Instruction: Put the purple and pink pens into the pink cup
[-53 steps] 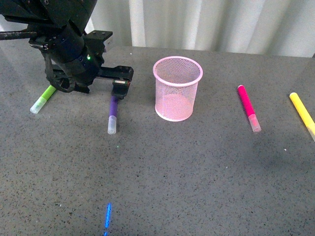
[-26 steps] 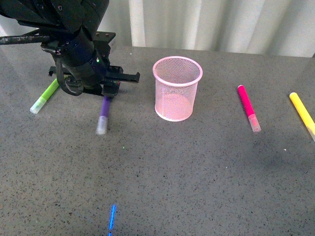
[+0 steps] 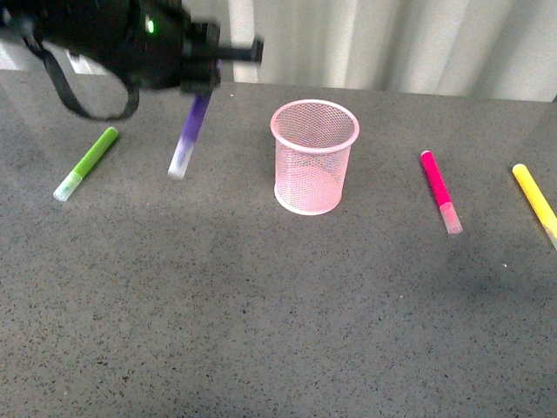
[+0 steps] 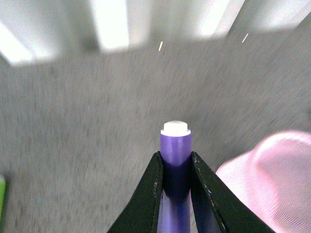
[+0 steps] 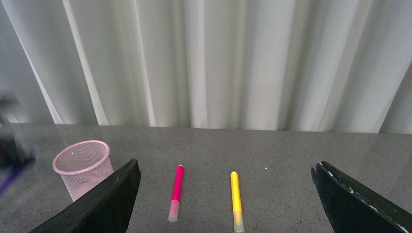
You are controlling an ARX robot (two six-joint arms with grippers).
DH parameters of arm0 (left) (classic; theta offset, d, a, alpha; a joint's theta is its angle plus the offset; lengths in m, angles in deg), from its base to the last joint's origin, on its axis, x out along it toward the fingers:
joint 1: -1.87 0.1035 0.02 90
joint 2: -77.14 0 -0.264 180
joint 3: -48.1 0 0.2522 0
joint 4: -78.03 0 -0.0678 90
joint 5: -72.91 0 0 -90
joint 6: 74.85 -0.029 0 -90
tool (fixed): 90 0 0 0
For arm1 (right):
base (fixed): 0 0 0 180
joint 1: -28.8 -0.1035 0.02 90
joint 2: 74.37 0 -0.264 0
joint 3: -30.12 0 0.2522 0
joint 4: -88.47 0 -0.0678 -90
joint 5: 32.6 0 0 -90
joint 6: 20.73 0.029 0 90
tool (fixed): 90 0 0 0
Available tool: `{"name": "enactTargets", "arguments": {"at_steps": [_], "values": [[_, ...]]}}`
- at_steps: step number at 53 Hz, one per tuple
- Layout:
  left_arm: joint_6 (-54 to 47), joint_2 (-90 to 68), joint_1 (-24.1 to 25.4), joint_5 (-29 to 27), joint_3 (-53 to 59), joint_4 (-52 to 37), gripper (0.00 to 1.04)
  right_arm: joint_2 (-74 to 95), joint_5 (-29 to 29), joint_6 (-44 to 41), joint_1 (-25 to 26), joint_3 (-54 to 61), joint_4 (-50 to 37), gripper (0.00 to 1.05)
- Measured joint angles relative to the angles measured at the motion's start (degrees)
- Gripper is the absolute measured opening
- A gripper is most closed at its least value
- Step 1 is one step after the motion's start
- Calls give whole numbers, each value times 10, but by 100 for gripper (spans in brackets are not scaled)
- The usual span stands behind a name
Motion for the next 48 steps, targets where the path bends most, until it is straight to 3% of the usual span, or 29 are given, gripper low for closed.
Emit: {"name": "enactTargets", "arguments": {"at_steps": [11,18,22,48], "values": [[18,46,-53,-8,70,-255,13,0,0,0,0,0,0,98],[49,-7,-115,-60,94,-461,13,0,0,0,0,0,0,98],[60,-48,-136,-89,80,-534,13,0,0,0,0,0,0,98],[107,-117,-134,-110,52,-546,13,0,0,0,0,0,0,98]]}}
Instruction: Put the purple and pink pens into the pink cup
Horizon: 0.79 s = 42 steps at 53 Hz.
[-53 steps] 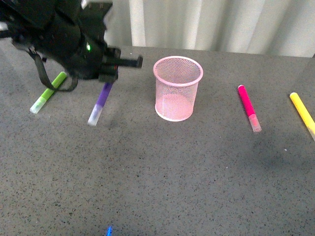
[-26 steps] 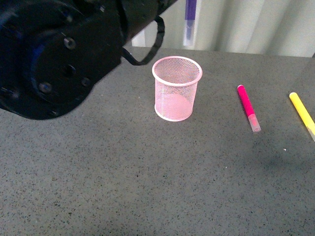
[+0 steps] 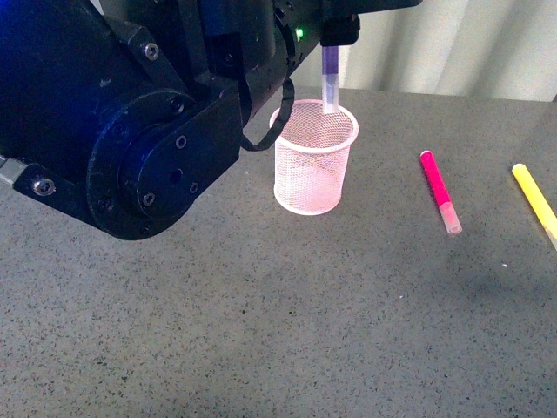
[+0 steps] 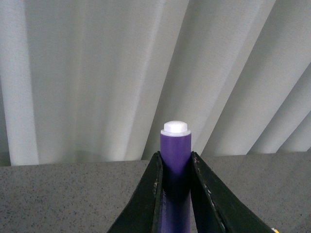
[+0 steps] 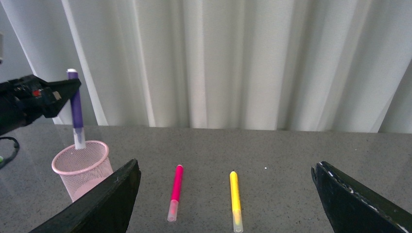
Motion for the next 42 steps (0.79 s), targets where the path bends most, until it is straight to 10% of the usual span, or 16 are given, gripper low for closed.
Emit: {"name": "enactTargets", "arguments": {"at_steps": [22,42], "values": [[14,-23,-3,-9,0,17,13,0,0,0,0,0,0,98],[-21,65,5,16,27,169,91,0,0,0,0,0,0,98]]}}
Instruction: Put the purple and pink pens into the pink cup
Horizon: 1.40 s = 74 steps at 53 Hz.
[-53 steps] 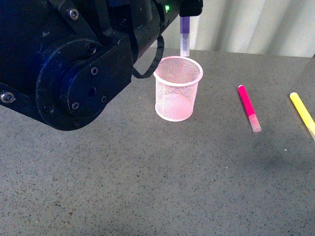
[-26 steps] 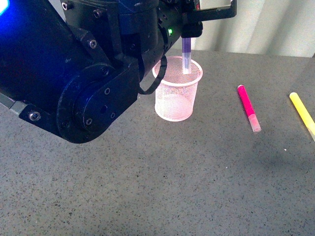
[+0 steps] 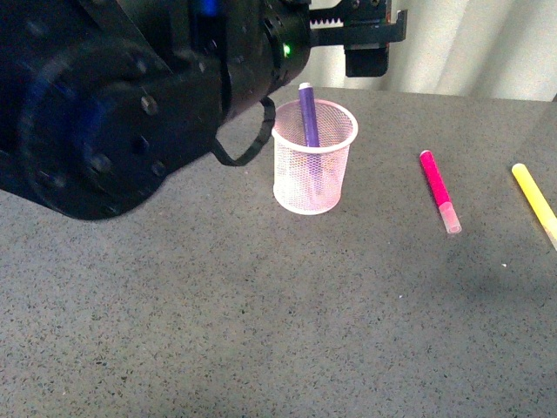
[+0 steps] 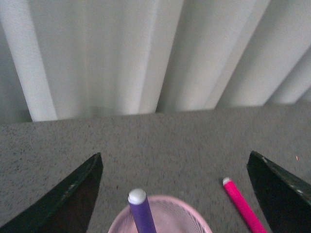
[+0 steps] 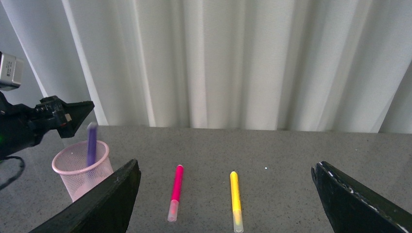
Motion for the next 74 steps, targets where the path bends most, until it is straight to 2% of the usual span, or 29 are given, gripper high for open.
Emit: {"name": "enactTargets", "arguments": {"at_steps": [2,9,14,17,25,26,30,32,36,44,51,71,74], "values": [[-20,42,4,8,12,66,99,0,0,0,0,0,0,98],[-24,175,28,40,48,297,98,0,0,0,0,0,0,98],[-26,261,49,34,95,375,98,0,-1,0,0,0,0,98],[-26,296,56,29,110,388,98,0,-1,0,0,0,0,98],[-26,323,61,29,111,389,98,0,0,0,0,0,0,98],[-31,318,59,14,114,378,97,0,0,0,0,0,0,98],[-69,309,58,-99,185,191,83,0,0,0,0,0,0,98],[-78,314,62,-118,218,129,78,0,0,0,0,0,0,98],[-92,352,89,-116,294,14,62,0,-2,0,0,0,0,98],[-98,447,145,-74,394,-12,28,0,0,0,0,0,0,98],[-102,496,170,-40,443,-6,4,0,0,0,0,0,0,98],[-104,667,234,19,535,72,4,0,0,0,0,0,0,98],[-104,672,241,24,554,49,4,0,0,0,0,0,0,98]]}}
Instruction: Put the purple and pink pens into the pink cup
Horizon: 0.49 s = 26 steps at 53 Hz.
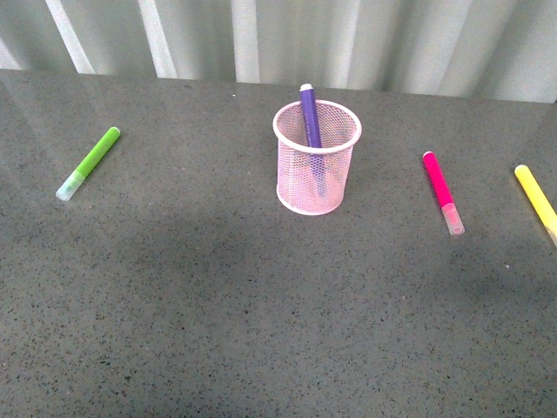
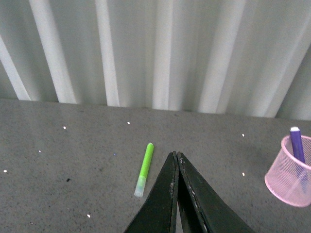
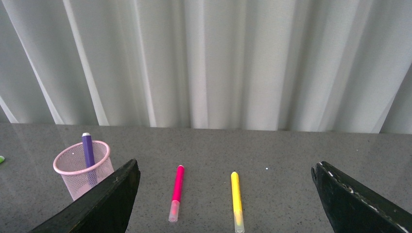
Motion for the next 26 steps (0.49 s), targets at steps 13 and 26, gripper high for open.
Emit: {"name": "enactTargets", "arguments": {"at_steps": [13,26], "values": [[0,98,52,51,19,82,4,0,0,0,0,0,0,98],[0,195,52,51,19,171,4,0,0,0,0,0,0,98]]}}
